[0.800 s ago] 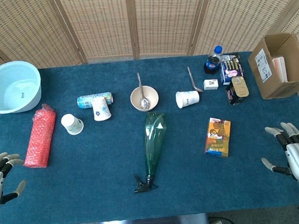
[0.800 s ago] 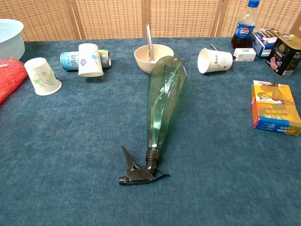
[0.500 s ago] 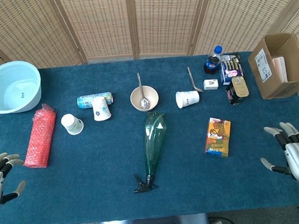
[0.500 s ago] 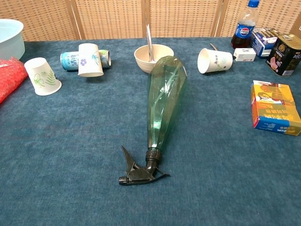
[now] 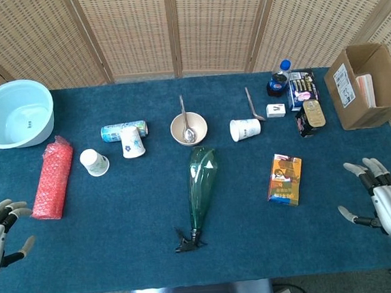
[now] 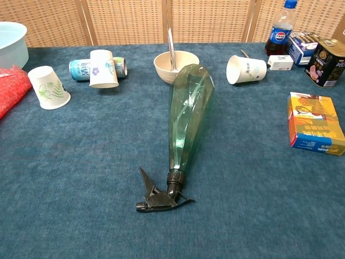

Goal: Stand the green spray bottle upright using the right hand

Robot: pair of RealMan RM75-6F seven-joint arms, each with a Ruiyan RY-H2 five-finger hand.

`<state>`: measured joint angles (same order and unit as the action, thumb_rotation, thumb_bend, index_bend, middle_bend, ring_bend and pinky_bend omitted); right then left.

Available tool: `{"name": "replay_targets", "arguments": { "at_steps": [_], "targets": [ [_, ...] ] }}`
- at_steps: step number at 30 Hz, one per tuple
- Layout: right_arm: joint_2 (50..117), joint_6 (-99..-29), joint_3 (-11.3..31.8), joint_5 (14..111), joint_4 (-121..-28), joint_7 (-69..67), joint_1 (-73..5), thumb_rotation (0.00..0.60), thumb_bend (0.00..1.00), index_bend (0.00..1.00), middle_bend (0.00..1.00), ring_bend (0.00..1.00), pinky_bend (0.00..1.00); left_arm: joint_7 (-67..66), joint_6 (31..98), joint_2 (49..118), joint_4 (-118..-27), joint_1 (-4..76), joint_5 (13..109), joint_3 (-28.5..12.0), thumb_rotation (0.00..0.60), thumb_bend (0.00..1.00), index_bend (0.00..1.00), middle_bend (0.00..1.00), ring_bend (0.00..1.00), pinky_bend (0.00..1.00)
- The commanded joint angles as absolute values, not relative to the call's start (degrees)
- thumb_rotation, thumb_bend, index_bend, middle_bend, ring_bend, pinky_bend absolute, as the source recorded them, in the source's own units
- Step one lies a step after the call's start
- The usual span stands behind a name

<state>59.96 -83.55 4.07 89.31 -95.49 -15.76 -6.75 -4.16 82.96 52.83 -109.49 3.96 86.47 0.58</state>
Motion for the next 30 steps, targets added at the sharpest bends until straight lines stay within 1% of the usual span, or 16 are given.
{"name": "replay_targets", "arguments": {
  "at_steps": [1, 6, 11, 17, 25, 30],
  "targets": [
    [60.6, -82.9, 4.7, 90.9, -93.9, -19.0, -8.5, 0.6, 0.26, 0.14, 0.22, 0.0, 0.08, -4.0, 82.9, 52.8, -109.5, 4.0, 86.7, 0.6, 0.6, 0.37, 0.32, 0.27, 0.18, 0.23],
    [60.8, -79.7, 5.6, 92.9, -92.8, -23.4, -12.3, 0.599, 0.24, 0.15, 0.22, 0.0, 0.08, -4.2, 82.5, 52.8, -109.8, 4.3, 86.7, 0.5, 0.6, 0.37, 0.32, 0.27, 0.18, 0.23],
    [62.0, -75.5, 7.0, 95.4, -91.6, -28.8, -17.9, 0.552, 0.28, 0.16, 0.21, 0.0, 0.08, -5.0, 81.6, 53.3, -110.1, 5.0, 86.1, 0.2, 0.6, 0.37, 0.32, 0.27, 0.18, 0.23],
    [64.0, -67.6, 8.1, 97.2, -90.2, -36.5, -26.4, 0.516, 0.31, 0.16, 0.2, 0.0, 0.08, -6.7, 79.9, 54.1, -110.6, 6.1, 84.1, -0.5, 0.6, 0.37, 0.32, 0.27, 0.18, 0.23],
    [67.0, -57.5, 9.2, 96.8, -88.5, -43.0, -36.6, 0.496, 0.37, 0.14, 0.19, 0.0, 0.08, -7.9, 77.9, 55.1, -110.2, 7.3, 81.3, -1.3, 0.6, 0.37, 0.32, 0.27, 0.18, 0.23],
    [69.8, -52.1, 10.1, 96.8, -87.7, -45.0, -43.3, 0.506, 0.39, 0.14, 0.19, 0.0, 0.08, -7.6, 77.3, 55.6, -109.4, 7.6, 80.0, -1.6, 0.6, 0.37, 0.32, 0.27, 0.18, 0.23]
  ]
}}
